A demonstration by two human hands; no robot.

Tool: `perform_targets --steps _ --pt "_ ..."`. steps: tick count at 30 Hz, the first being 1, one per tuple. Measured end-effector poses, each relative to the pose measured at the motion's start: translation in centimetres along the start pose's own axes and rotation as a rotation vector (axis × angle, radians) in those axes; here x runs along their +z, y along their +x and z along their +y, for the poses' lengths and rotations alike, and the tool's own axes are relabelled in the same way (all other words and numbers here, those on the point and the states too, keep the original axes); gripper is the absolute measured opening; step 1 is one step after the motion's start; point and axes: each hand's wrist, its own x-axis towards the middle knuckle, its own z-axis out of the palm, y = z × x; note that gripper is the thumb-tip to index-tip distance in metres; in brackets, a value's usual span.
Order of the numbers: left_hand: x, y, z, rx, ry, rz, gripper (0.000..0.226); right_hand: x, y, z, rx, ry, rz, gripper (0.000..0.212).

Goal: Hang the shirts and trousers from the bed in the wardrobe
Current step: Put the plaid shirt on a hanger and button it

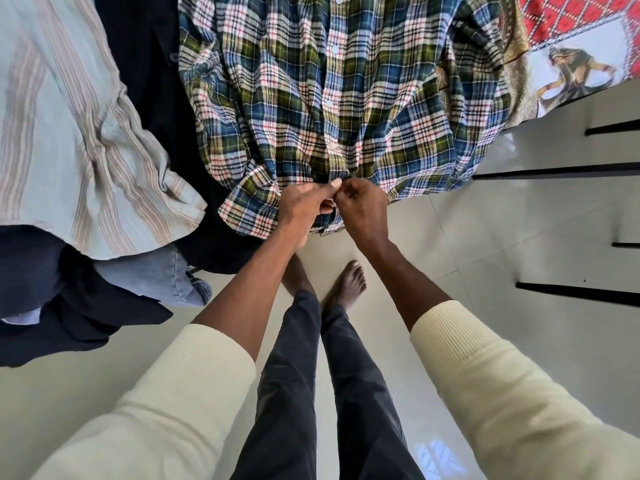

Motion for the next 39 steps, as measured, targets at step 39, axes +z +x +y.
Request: perform_targets --steps 39 --pt "7.8 16.7 27.1 0.772 1.036 0.235 0.041 -13.5 27.7 -13.0 -0.333 -0.453 -0.122 0.056"
